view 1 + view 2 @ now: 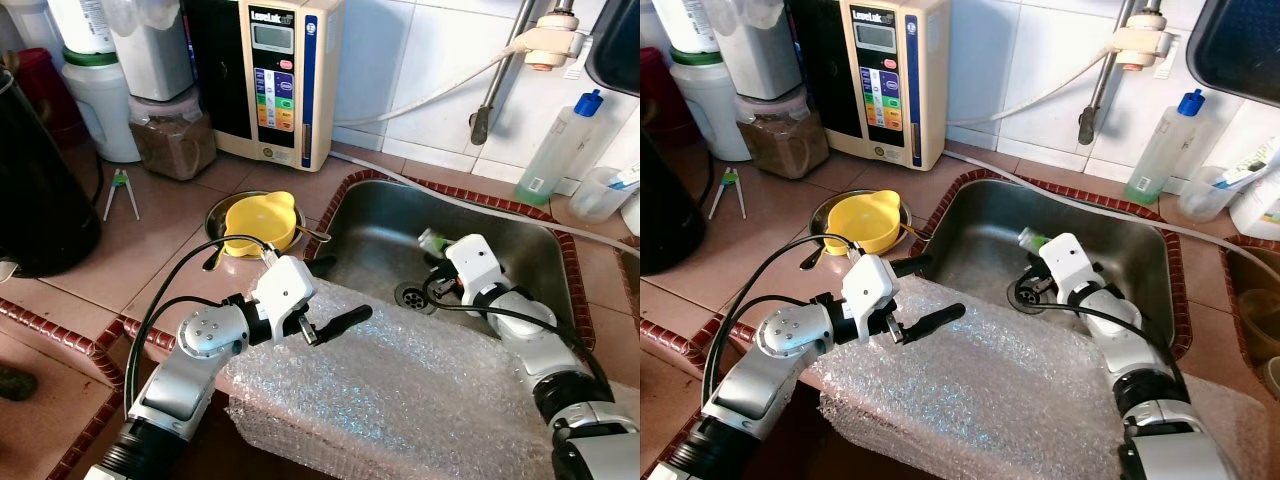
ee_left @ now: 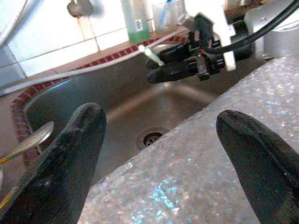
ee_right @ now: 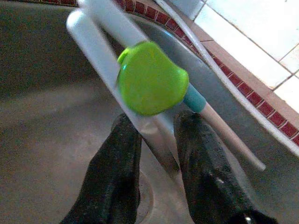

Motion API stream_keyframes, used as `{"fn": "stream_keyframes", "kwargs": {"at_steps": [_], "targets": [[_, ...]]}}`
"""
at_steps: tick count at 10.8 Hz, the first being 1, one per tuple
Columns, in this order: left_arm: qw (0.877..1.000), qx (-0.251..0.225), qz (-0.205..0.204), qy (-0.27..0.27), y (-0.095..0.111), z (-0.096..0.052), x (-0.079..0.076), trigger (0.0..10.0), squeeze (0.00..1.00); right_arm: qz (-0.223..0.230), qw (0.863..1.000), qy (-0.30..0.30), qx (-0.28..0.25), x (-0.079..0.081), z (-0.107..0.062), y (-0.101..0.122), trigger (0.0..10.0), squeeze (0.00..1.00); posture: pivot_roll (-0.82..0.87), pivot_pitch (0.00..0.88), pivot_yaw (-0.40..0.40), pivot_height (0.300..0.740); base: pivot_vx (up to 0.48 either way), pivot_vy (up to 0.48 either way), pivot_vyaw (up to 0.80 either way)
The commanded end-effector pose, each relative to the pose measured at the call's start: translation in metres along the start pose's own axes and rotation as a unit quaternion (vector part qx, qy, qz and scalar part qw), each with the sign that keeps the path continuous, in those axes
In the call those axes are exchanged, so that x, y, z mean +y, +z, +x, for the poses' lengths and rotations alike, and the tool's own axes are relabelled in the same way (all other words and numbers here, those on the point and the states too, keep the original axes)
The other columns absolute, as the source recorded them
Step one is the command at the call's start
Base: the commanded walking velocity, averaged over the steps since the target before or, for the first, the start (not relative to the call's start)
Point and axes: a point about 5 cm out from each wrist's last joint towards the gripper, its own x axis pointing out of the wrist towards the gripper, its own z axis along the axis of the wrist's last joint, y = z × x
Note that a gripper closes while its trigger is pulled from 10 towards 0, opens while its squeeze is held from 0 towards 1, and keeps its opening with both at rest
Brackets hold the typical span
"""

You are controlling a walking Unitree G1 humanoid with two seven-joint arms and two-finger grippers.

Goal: Kitchen organization

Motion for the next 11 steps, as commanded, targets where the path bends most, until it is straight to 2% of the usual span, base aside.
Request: {"fn": "stream_keyframes", "kwargs": {"at_steps": [1,2,4,5,6,7,8,9,10,11], "targets": [[1.000,0.003,0.009,-0.003,0.000,0.001,-0.001,10.0,1.00,0.015,1.000,-0.015,-0.005,-0.003,0.000,0.000,10.0,1.00,0.06,0.000,-0.034,0.740,0.000,0.000,0.00],[1.000,0.003,0.009,0.000,-0.001,0.001,-0.001,10.0,1.00,0.004,1.000,-0.020,-0.015,0.002,-0.001,0.000,10.0,1.00,0.06,0.000,-0.030,0.740,0.000,0.000,0.00],[1.000,0.002,0.008,0.003,-0.001,-0.001,0.000,10.0,1.00,0.021,1.000,-0.002,-0.018,0.009,-0.001,-0.002,10.0,1.00,0.06,0.000,-0.030,0.740,0.000,0.000,0.00],[1.000,0.003,0.012,0.005,-0.002,-0.001,0.002,10.0,1.00,0.050,0.999,0.005,-0.005,0.013,0.000,-0.006,10.0,1.00,0.06,0.000,-0.028,0.740,0.000,0.000,0.00],[1.000,0.002,0.014,0.003,-0.001,0.000,0.002,10.0,1.00,0.103,0.994,0.021,0.017,0.017,0.001,-0.011,10.0,1.00,0.06,0.000,-0.026,0.740,0.000,0.000,0.00],[1.000,0.002,0.015,0.002,-0.001,0.001,0.002,10.0,1.00,0.175,0.984,0.015,0.027,0.015,0.003,-0.013,10.0,1.00,0.06,0.000,-0.024,0.740,0.000,0.000,0.00],[1.000,0.000,0.016,0.002,-0.001,0.001,0.002,10.0,1.00,0.212,0.977,0.005,0.036,0.009,0.003,-0.014,10.0,1.00,0.06,0.000,-0.022,0.740,0.000,0.000,0.00],[1.000,0.000,0.016,0.002,-0.001,0.001,0.002,10.0,1.00,0.200,0.979,0.006,0.051,0.005,0.001,-0.016,10.0,1.00,0.06,0.000,-0.021,0.740,0.000,0.000,0.00],[1.000,0.000,0.015,0.003,-0.001,0.000,0.001,10.0,1.00,0.164,0.981,-0.011,0.104,0.000,-0.005,-0.027,10.0,1.00,0.06,0.000,-0.023,0.740,0.000,0.000,0.00],[1.000,0.000,0.014,0.004,-0.001,0.000,0.000,10.0,1.00,0.212,0.974,-0.025,0.070,-0.002,-0.004,-0.022,10.0,1.00,0.07,0.000,-0.027,0.740,0.000,0.000,0.00]]}}
